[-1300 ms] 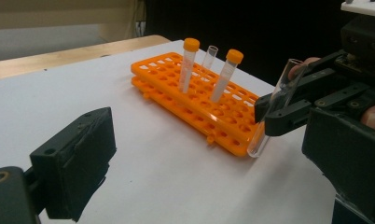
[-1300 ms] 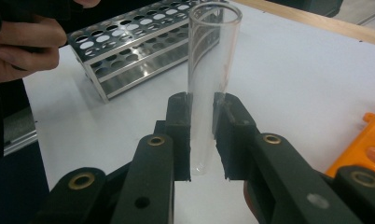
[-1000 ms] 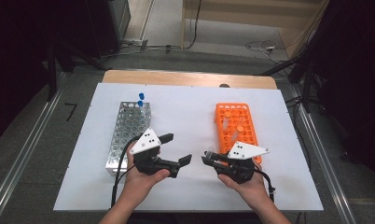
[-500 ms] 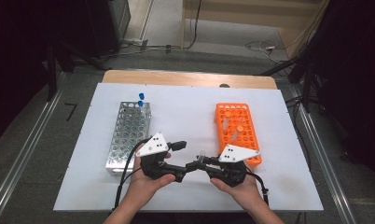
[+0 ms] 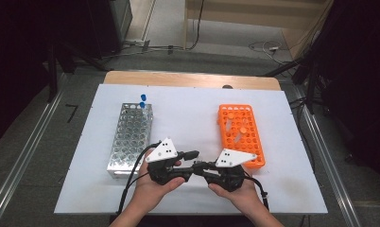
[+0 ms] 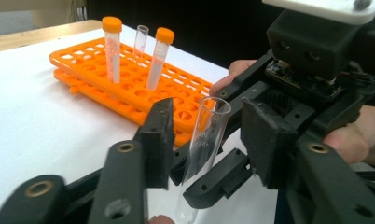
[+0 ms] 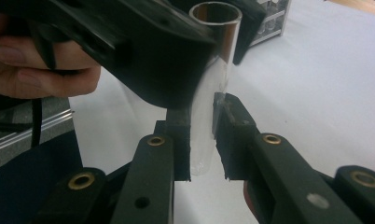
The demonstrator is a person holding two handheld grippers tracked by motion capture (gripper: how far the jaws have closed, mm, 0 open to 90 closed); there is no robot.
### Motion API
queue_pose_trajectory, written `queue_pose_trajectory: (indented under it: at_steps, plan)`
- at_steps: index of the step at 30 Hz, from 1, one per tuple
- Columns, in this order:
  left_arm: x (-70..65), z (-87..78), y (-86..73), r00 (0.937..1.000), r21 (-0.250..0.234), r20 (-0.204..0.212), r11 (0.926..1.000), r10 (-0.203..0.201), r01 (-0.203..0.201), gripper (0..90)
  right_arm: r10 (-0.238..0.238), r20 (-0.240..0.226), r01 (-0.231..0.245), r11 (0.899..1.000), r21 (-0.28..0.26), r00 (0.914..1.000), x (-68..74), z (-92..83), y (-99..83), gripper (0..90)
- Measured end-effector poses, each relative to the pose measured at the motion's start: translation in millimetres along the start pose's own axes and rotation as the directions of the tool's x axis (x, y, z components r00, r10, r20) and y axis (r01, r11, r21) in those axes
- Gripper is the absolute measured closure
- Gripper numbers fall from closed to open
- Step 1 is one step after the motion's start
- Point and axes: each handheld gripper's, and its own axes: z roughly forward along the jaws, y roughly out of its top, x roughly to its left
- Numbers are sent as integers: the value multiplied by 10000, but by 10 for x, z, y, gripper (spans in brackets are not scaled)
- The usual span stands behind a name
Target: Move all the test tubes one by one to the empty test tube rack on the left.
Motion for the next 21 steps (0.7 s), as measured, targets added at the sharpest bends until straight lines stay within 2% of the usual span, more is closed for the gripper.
queue_pose_trajectory:
  at_steps: [6,13,21]
  plan:
    - [-20,12,-3,9998,32,-96,9999,151,-150,728,-8,-40,8,10000,17,10000,7,-3,7,738]
    - [-41,-2,-4,9979,10,-312,9984,563,-563,756,74,-187,-73,10000,9,9998,3,-4,8,738]
    - [-36,-13,10,9972,-115,-438,9981,603,-609,765,142,-286,-145,9999,-70,9995,-16,-19,5,712]
